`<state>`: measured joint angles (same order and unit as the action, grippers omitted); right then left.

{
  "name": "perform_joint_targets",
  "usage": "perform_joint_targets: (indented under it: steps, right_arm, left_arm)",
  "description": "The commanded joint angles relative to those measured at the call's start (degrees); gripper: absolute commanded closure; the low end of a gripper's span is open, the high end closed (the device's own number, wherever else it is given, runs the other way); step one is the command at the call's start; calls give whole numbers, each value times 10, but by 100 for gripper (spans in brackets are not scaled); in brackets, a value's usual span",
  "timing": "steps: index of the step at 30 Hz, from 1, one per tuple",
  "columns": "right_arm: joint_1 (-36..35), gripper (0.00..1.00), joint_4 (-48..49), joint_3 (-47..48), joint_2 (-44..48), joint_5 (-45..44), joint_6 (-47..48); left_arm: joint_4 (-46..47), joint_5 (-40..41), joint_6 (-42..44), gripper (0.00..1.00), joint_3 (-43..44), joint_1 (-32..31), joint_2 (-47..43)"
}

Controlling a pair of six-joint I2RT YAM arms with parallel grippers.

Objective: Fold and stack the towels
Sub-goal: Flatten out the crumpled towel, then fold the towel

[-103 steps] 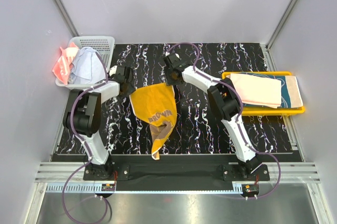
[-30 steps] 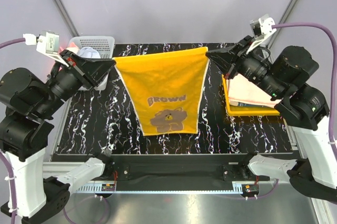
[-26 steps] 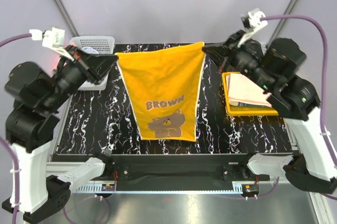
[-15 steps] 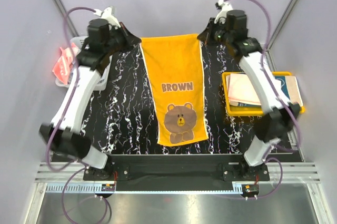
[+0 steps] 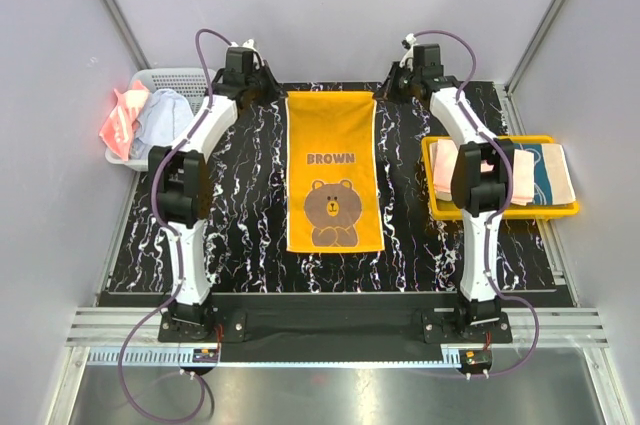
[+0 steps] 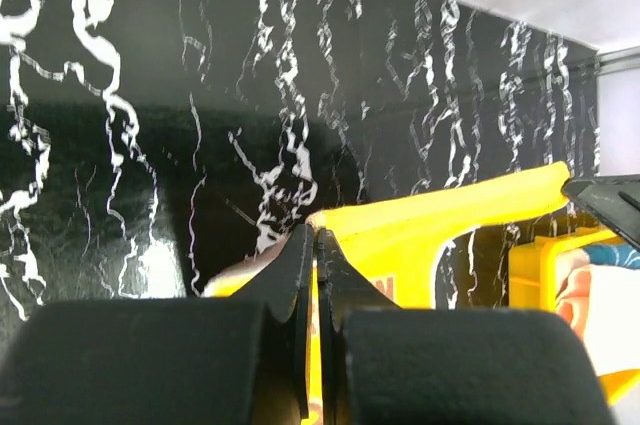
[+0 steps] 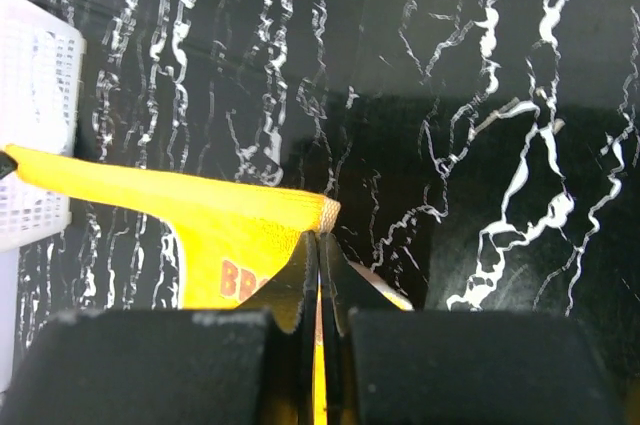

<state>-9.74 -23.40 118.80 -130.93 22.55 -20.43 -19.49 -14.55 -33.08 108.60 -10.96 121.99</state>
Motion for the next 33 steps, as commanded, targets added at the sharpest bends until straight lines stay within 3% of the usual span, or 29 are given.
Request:
perform_joint_targets:
  steps: [1,11,22,33]
  right_arm:
    - [2,100,37,1,37,10,-7]
    - [-5,100,36,-186,176,-7,-10]
    - [-36,100,20,-420,357,-50,-36]
    - [-91,100,19,-536,443,-94,-46]
  left_arm:
    - [69,10,10,100,-11,9,-49]
    - [99,5,0,100,-225,1,-202]
    - [41,44,-15,100,-379,-59,-320]
    - [32,55,-3,100,-513,-85,-418]
